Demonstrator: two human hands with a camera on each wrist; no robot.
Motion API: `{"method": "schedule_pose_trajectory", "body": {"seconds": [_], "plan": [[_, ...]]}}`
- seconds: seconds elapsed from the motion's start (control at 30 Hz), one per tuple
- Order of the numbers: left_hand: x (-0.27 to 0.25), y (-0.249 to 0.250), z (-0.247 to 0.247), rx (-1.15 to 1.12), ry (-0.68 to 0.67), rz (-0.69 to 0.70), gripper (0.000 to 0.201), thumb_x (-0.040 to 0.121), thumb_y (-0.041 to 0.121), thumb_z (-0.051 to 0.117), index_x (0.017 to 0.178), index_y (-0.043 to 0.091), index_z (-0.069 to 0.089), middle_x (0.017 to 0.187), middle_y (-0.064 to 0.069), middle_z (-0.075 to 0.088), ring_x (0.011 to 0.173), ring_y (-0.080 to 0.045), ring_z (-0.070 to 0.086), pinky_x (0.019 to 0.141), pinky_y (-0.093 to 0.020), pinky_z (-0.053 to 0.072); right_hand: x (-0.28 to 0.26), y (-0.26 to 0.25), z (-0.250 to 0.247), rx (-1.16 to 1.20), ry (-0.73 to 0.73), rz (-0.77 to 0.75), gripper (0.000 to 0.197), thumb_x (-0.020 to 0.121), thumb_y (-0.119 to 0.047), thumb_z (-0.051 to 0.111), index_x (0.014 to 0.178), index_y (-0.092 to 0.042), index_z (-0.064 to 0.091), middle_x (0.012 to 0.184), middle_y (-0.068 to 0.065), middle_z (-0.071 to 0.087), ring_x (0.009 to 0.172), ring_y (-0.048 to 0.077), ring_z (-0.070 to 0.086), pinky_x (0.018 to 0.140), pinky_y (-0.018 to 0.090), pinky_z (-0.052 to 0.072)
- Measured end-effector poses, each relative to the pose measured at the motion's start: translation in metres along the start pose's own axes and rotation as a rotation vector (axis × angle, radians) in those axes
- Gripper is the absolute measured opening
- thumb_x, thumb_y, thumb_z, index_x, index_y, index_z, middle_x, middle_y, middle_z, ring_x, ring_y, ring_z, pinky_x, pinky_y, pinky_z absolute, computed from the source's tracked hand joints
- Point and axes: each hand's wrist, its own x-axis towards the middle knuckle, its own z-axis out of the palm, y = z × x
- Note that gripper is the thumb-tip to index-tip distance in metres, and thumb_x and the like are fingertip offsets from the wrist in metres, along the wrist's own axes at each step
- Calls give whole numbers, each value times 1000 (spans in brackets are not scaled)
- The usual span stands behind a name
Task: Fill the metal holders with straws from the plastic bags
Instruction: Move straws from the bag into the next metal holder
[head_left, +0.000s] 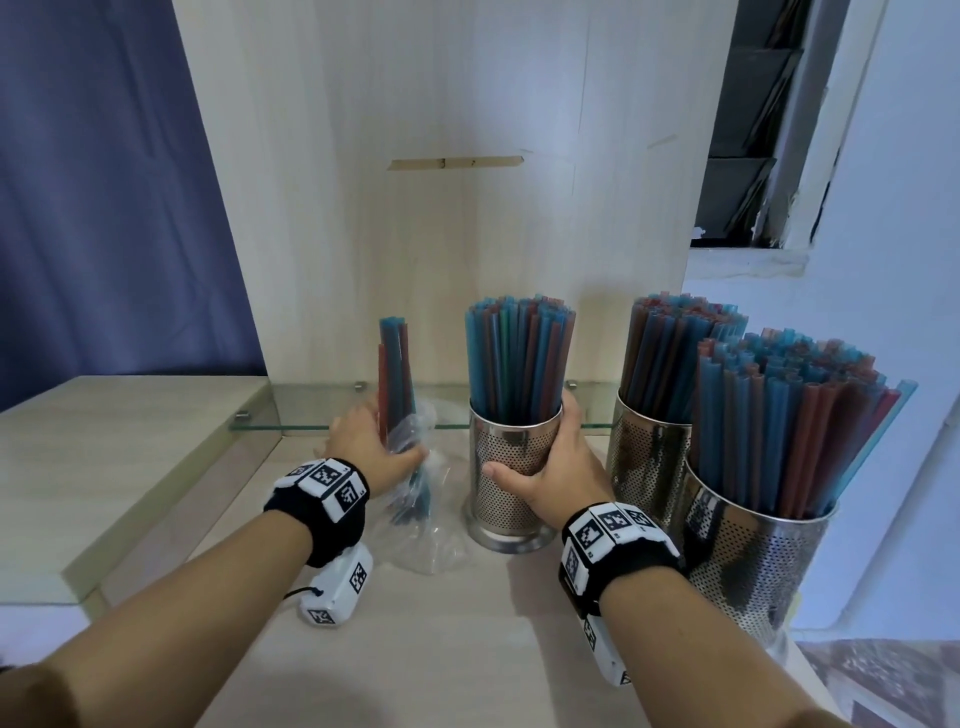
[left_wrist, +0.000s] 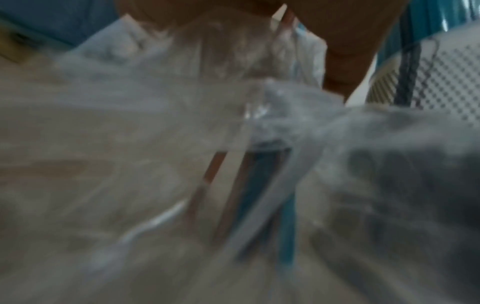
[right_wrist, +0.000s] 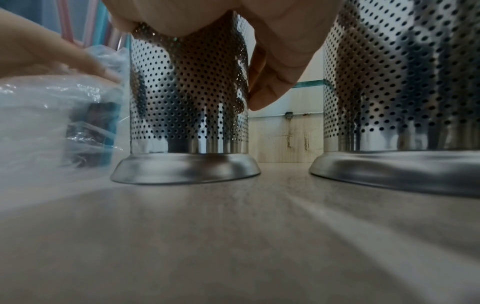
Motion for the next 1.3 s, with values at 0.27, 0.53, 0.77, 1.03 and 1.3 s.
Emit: {"method": "schedule_pose_trajectory", "body": {"seconds": [0.27, 0.53, 0.77, 1.03, 1.3], "plan": [[42, 18, -14, 48, -105, -230, 114, 38, 105, 40, 121, 31, 64, 120, -5, 65, 120, -34, 53, 104, -50, 42, 0, 0, 0, 3, 14, -8, 122, 62, -57, 85, 149, -41, 2, 144, -6, 49, 124, 16, 55, 97, 27, 42], [68, 40, -13, -401, 32, -223, 36, 87, 32, 69, 112, 5, 69, 92, -9, 66, 80, -26, 60, 73, -28, 47, 0, 0, 0, -18, 12, -6, 123, 62, -57, 85, 149, -40, 0, 144, -6, 49, 123, 17, 55, 95, 26, 43], [74, 45, -27, -587, 129, -28, 32, 101, 24, 49, 96, -3, 65, 74, 1, 70, 61, -1, 67, 72, -22, 51, 1, 0, -1, -20, 0, -1, 122, 61, -58, 85, 148, -41, 1, 143, -5, 50, 121, 17, 56, 96, 29, 45], [71, 88, -103, -829, 409, 234, 27, 101, 25, 48, 76, 16, 48, 56, 7, 54, 47, -11, 55, 57, -27, 52, 1, -1, -1, -5, -10, -1, 121, 62, -57, 85, 148, -40, 2, 141, -7, 51, 120, 16, 57, 95, 30, 47], [48, 131, -172, -1167, 518, 449, 26, 99, 28, 48, 76, 15, 44, 52, 8, 48, 48, -12, 49, 62, -34, 48, -1, -3, -1, 6, -2, 7, 121, 63, -55, 86, 148, -42, 1, 141, -6, 51, 120, 16, 56, 95, 29, 46]]}}
